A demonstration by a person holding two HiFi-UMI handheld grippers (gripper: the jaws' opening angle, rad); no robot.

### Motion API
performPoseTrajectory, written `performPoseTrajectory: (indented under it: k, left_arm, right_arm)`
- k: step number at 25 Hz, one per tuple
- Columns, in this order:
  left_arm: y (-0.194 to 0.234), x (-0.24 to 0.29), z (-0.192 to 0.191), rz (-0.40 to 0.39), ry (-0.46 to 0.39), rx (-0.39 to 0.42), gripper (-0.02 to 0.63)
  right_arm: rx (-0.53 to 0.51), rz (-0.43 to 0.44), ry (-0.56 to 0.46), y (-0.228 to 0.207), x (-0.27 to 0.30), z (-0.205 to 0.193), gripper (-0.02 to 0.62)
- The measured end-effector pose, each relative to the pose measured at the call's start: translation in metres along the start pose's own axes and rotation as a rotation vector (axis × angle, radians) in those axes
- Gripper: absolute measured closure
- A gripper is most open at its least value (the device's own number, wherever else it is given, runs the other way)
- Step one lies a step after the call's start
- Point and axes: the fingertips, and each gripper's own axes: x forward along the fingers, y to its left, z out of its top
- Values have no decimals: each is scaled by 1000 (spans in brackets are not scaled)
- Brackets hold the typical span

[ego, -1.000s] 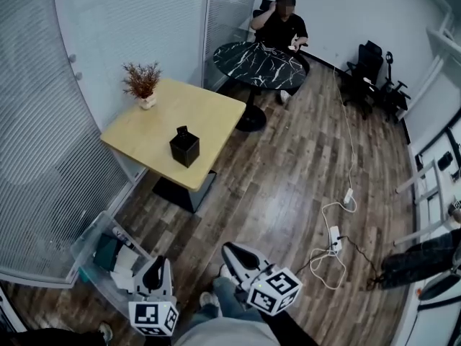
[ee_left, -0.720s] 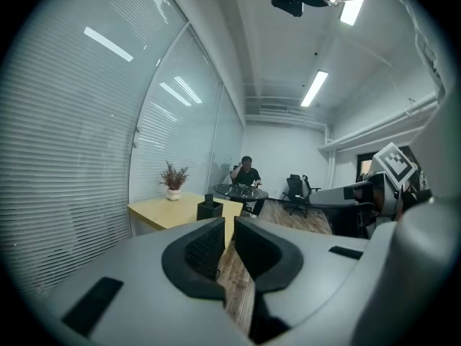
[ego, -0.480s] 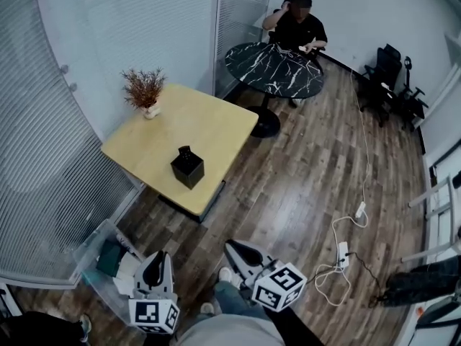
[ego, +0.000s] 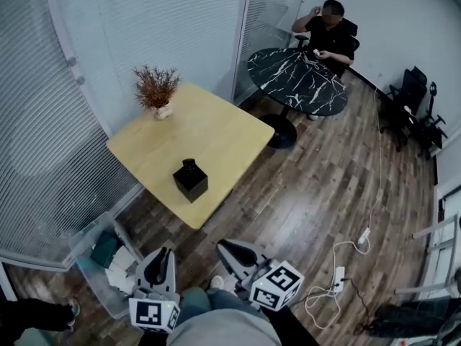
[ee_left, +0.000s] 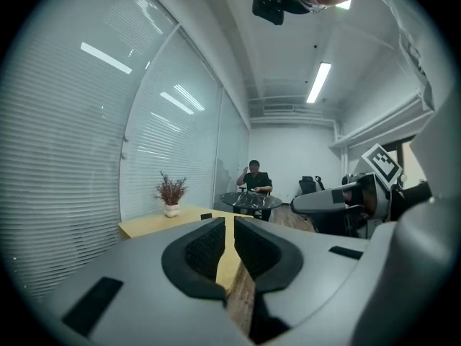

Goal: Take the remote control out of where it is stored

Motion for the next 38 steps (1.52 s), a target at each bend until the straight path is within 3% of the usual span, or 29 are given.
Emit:
performPoseTrajectory:
  k: [3,11,17,21,31,34,38]
  left_arm:
    - [-1,8,2,18,2,24,558]
    - [13,32,2,7,14,-12,558]
    - [38,71,12,-6,0,-122,558]
    - [49,99,17,-87,-3,-104,558]
    - [112,163,28,-115,3,-71,558]
    - [128,173,39,-154,-42,-76,558]
    - [147,186,45,-156,-56,-70,558]
  right_arm:
    - [3,3,9,-9,4,3,589]
    - [8,10,20,-22,27,8,589]
    - [28,14,51,-39,55,14,589]
    - [16,-9,50,-54,83,25,589]
    - [22,-61,116,-110,168,37,589]
    - [57,-99,106,-126,186,42,589]
    - [23,-95,143,-135,202,47,589]
